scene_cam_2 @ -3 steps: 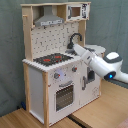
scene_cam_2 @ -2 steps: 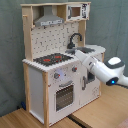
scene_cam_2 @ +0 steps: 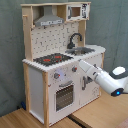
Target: Play with the kitchen
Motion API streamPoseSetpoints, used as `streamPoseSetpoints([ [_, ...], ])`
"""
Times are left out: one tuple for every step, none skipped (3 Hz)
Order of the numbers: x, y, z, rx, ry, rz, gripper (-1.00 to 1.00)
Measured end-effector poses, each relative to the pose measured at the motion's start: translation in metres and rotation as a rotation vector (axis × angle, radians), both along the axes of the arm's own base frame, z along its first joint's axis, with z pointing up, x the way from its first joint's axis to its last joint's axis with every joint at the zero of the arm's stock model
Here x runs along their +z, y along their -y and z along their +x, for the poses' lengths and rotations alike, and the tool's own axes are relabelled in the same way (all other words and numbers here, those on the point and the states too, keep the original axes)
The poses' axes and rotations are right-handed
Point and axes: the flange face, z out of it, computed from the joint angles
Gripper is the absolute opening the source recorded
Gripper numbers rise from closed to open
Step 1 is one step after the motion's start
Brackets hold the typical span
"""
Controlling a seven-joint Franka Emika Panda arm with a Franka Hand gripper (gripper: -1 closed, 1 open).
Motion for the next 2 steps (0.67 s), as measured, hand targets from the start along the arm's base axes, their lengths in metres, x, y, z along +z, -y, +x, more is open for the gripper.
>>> streamPoseSetpoints([
  [-0.019,0.002,-0.004,0.005,0.012,0.055,1.00],
  [-0.036,0.012,0.002,0.011,0.022,0.127,1.00],
])
